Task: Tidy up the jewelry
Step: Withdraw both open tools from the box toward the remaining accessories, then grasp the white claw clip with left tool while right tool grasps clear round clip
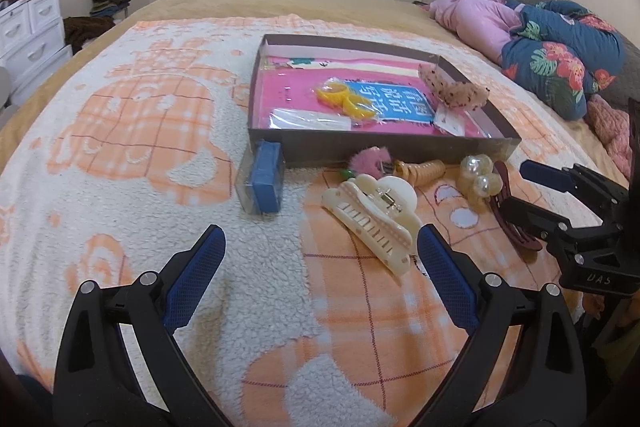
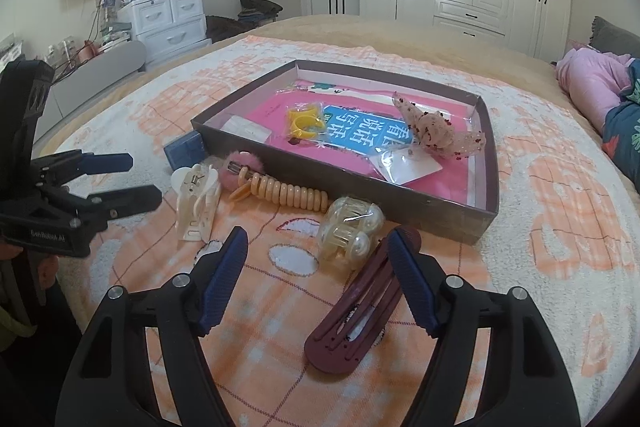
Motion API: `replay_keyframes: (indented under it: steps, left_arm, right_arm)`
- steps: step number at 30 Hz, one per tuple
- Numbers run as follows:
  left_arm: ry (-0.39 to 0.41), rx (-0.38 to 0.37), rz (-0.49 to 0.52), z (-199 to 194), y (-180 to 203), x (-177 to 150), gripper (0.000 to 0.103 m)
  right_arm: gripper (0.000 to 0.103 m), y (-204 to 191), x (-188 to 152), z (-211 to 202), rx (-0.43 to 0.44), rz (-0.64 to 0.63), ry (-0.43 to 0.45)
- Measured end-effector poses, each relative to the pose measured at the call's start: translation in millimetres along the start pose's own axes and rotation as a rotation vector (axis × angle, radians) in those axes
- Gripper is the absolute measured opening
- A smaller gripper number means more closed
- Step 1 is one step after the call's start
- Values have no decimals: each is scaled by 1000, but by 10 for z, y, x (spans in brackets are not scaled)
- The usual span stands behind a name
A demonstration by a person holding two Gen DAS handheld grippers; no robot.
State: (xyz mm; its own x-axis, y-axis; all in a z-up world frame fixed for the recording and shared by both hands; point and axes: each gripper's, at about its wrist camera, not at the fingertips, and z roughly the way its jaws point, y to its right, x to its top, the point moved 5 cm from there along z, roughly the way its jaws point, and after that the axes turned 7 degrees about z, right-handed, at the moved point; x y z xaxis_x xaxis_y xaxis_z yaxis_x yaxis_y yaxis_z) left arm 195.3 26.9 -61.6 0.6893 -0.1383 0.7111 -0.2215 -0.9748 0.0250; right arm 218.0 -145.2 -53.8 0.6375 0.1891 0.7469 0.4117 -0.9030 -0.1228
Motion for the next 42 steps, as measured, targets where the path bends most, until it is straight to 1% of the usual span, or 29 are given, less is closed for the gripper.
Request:
replay_keyframes:
  steps: [6, 11, 17, 21, 23, 26, 28, 29, 32, 34, 37, 42]
  left_arm:
    - [-15, -36, 30, 122, 138, -8, 88]
    - [-23, -52, 23, 210, 152, 16, 88]
    - [-22, -66, 27, 287, 197, 46, 88]
    - [-24, -75, 20, 335, 213, 69, 88]
    - [-27, -80, 20, 359, 225, 76, 85]
    - [-31, -86, 19, 394, 238, 84, 77]
    - [-30, -85, 20, 407, 248, 90, 70]
    - [-32, -86, 21, 417, 253, 91, 69]
    - [-37, -88, 22, 433, 256, 85, 57]
    - [-40, -101, 18, 429, 260, 78, 50]
    - [-41, -107, 25, 409, 269, 70, 44]
    - [-40, -126, 11, 388, 254, 54, 38]
  right_arm:
    - [62, 32, 32, 118, -11, 14, -12]
    - [53, 88, 78, 225, -10, 34, -24]
    - [47, 172, 116, 326, -16, 53, -30]
    - [46, 210, 128, 381, -21, 63, -36]
    - [45, 230, 131, 410, -22, 70, -38]
    - [45, 224, 132, 440, -27, 68, -40]
    - [43, 215, 134, 470, -36, 63, -43]
    - [42, 214, 131, 485, -44, 60, -46]
    - [37, 212, 133, 514, -59, 54, -51]
    - [36, 222, 133, 518, -62, 57, -51]
    - [36, 219, 127, 500, -64, 52, -47]
    - [35, 190, 82, 418, -56, 42, -37]
